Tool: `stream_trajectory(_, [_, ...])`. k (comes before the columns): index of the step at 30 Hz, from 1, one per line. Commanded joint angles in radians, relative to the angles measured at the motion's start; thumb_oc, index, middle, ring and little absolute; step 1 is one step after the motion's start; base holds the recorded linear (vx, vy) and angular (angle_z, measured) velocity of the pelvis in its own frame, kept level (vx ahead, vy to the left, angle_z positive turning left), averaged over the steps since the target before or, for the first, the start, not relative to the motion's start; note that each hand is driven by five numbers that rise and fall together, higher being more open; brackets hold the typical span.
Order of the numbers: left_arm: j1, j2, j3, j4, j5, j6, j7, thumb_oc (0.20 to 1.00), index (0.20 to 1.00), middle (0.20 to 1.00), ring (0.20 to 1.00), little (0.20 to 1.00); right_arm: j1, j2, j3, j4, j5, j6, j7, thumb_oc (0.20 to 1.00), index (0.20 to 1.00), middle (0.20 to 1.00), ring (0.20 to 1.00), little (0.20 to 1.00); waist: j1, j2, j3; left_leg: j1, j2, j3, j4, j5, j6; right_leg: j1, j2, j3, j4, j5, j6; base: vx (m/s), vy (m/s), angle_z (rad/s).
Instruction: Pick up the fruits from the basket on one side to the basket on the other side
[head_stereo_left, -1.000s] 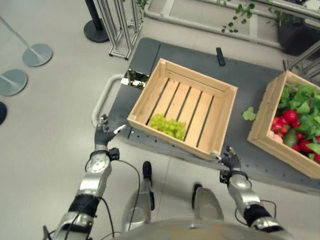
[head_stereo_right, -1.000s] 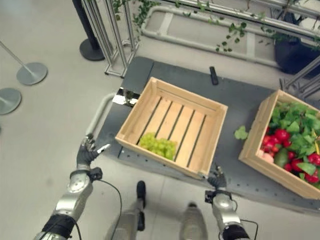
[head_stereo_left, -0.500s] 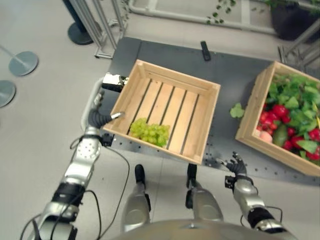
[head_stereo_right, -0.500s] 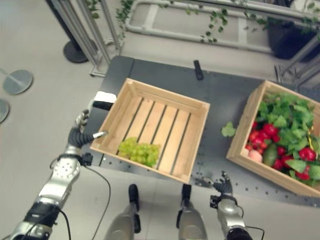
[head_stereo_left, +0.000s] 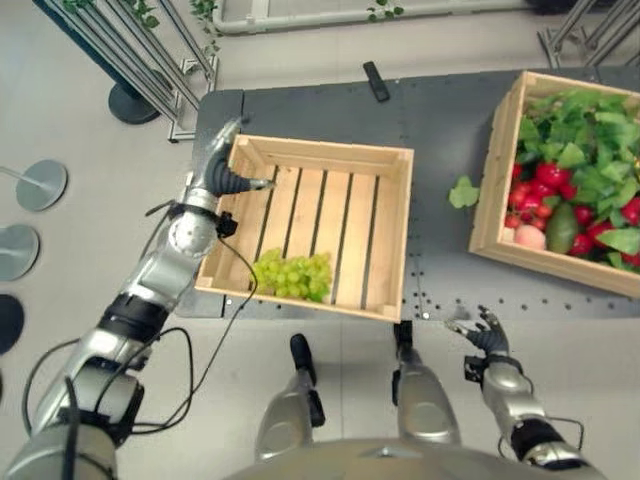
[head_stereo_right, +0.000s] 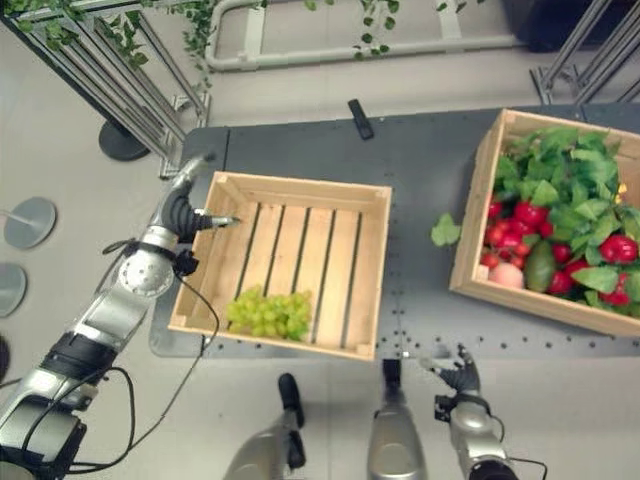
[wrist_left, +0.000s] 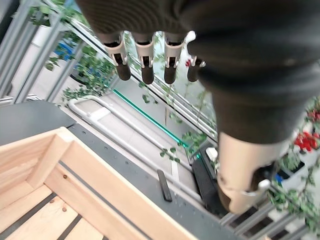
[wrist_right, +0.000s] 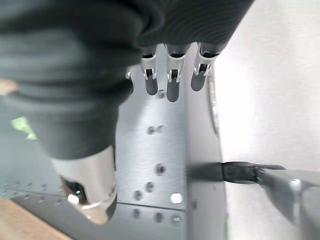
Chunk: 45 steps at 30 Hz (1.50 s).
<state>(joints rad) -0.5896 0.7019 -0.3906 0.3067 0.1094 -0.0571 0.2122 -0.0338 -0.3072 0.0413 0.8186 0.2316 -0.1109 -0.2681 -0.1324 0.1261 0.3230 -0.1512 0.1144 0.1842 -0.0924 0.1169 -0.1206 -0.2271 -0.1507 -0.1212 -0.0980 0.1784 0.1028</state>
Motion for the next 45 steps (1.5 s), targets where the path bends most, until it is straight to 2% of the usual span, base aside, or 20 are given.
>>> stream_trajectory(1, [-0.179,0.072,-0.031,0.126,0.084,-0.013,-0.005,1.0,1.0,1.0,1.0,1.0,-0.008,-0.037,-0.047,-0.024,0.024,-0.044,-0.003,1.0,1.0,1.0,1.0,1.0,-0.033,0.013,0.001,-0.024,-0.003,-0.025,0.023,-0.048,-0.004,0.058,-0.076,0.002,0.019,-0.113,0.106,-0.03,0.014,-0.11])
stream_trajectory(2, [-0.211,0.107,-0.069,0.16,0.118,-0.013,-0.018,1.0,1.0,1.0,1.0,1.0,-0.003,-0.042,-0.048,-0.029,0.021,-0.049,-0.005,1.0,1.0,1.0,1.0,1.0,-0.041,0.022,0.007,-0.028,-0.004,-0.023,0.022,-0.046,-0.005,0.051,-0.076,0.008,0.02,-0.111,0.107,-0.03,0.008,-0.11])
stream_trajectory(3, [-0.216,0.106,-0.073,0.164,0.117,-0.014,-0.018,1.0,1.0,1.0,1.0,1.0,-0.003,-0.04,-0.05,-0.03,0.021,-0.049,-0.005,1.0,1.0,1.0,1.0,1.0,-0.039,0.021,0.008,-0.028,-0.004,-0.023,0.022,-0.046,-0.005,0.051,-0.076,0.009,0.02,-0.111,0.107,-0.03,0.012,-0.11])
stream_trajectory(6, [-0.224,0.172,-0.101,0.2,0.112,-0.021,-0.047,1.0,1.0,1.0,1.0,1.0,-0.002,-0.046,-0.056,-0.028,0.023,-0.051,-0.005,1.0,1.0,1.0,1.0,1.0,-0.046,0.039,0.02,-0.028,-0.006,-0.016,0.023,-0.046,-0.004,0.04,-0.077,0.023,0.02,-0.105,0.109,-0.02,0.022,-0.15])
stream_trajectory(9, [-0.19,0.219,-0.09,0.19,0.081,-0.031,-0.075,1.0,1.0,1.0,1.0,1.0,-0.002,-0.049,-0.064,-0.027,0.022,-0.05,-0.004,1.0,1.0,1.0,1.0,1.0,-0.045,0.048,0.024,-0.026,-0.008,-0.011,0.022,-0.048,-0.004,0.036,-0.076,0.031,0.019,-0.104,0.109,-0.01,0.015,-0.08])
stream_trajectory(14, [-0.036,0.322,-0.007,0.123,0.048,-0.047,-0.127,1.0,1.0,1.0,1.0,1.0,0.007,-0.053,-0.078,-0.038,0.006,-0.047,0.001,1.0,1.0,1.0,1.0,1.0,-0.041,0.069,0.033,-0.028,-0.011,-0.006,0.023,-0.05,-0.003,0.024,-0.074,0.047,0.018,-0.1,0.109,-0.01,0.013,-0.07])
stream_trajectory(18, [0.043,0.343,0.026,0.101,0.074,-0.047,-0.143,1.0,1.0,1.0,1.0,1.0,0.004,-0.053,-0.08,-0.042,-0.001,-0.047,0.001,1.0,1.0,1.0,1.0,1.0,-0.038,0.08,0.043,-0.03,-0.012,-0.005,0.023,-0.05,-0.004,0.02,-0.073,0.051,0.016,-0.1,0.108,-0.01,0.008,-0.07])
stream_trajectory(21, [0.095,0.328,0.04,0.102,0.082,-0.047,-0.157,1.0,1.0,1.0,1.0,1.0,-0.004,-0.061,-0.085,-0.052,-0.005,-0.045,-0.002,1.0,1.0,1.0,1.0,1.0,-0.037,0.089,0.053,-0.036,-0.017,-0.008,0.022,-0.048,-0.004,0.013,-0.074,0.055,0.016,-0.098,0.107,0.0,0.011,0.0])
stream_trajectory(25, [0.239,0.287,0.104,0.043,0.085,-0.046,-0.19,1.0,1.0,1.0,1.0,1.0,0.003,-0.067,-0.098,-0.078,-0.019,-0.044,-0.006,1.0,1.0,1.0,1.0,1.0,-0.034,0.102,0.063,-0.044,-0.024,-0.005,0.02,-0.048,-0.002,0.002,-0.077,0.062,0.016,-0.096,0.107,-0.02,0.039,-0.05])
stream_trajectory(31, [0.431,0.098,0.203,-0.003,0.081,-0.041,-0.186,1.0,1.0,1.0,1.0,1.0,0.01,-0.068,-0.127,-0.096,-0.046,-0.041,-0.021,1.0,1.0,1.0,1.0,1.0,-0.031,0.105,0.076,-0.051,-0.034,-0.003,0.02,-0.053,0.006,-0.009,-0.081,0.072,0.014,-0.095,0.105,0.0,0.022,-0.06])
stream_trajectory(33, [0.441,0.063,0.206,0.005,0.081,-0.039,-0.182,1.0,1.0,1.0,1.0,1.0,0.009,-0.069,-0.129,-0.098,-0.05,-0.039,-0.022,1.0,1.0,1.0,1.0,1.0,-0.032,0.103,0.077,-0.053,-0.035,-0.003,0.021,-0.053,0.007,-0.012,-0.081,0.073,0.014,-0.096,0.104,0.0,0.0,0.0])
stream_trajectory(35, [0.45,-0.046,0.2,0.017,0.097,-0.025,-0.157,1.0,1.0,1.0,1.0,1.0,-0.002,-0.068,-0.13,-0.107,-0.063,-0.036,-0.032,1.0,1.0,1.0,1.0,1.0,-0.034,0.092,0.088,-0.062,-0.04,-0.007,0.022,-0.053,0.012,-0.019,-0.083,0.074,0.017,-0.095,0.1,0.0,0.0,0.0])
stream_trajectory(37, [0.449,-0.049,0.199,0.018,0.098,-0.025,-0.156,1.0,1.0,1.0,1.0,1.0,-0.002,-0.07,-0.131,-0.107,-0.063,-0.036,-0.032,1.0,1.0,1.0,1.0,1.0,-0.034,0.094,0.088,-0.062,-0.04,-0.007,0.023,-0.053,0.012,-0.019,-0.083,0.073,0.017,-0.095,0.1,0.0,0.0,0.0])
stream_trajectory(39, [0.432,-0.108,0.173,0.036,0.138,-0.016,-0.131,1.0,1.0,1.0,1.0,1.0,-0.023,-0.073,-0.125,-0.113,-0.07,-0.034,-0.046,1.0,1.0,1.0,1.0,1.0,-0.04,0.088,0.105,-0.07,-0.044,-0.006,0.026,-0.053,0.015,-0.029,-0.086,0.076,0.019,-0.093,0.098,-0.03,0.025,0.01])
stream_trajectory(45, [0.402,-0.172,0.139,0.067,0.167,-0.012,-0.101,1.0,1.0,1.0,1.0,1.0,-0.046,-0.078,-0.115,-0.129,-0.076,-0.036,-0.063,1.0,1.0,1.0,1.0,1.0,-0.047,0.087,0.121,-0.079,-0.049,-0.002,0.027,-0.055,0.019,-0.043,-0.091,0.086,0.019,-0.088,0.098,0.0,0.024,-0.02])
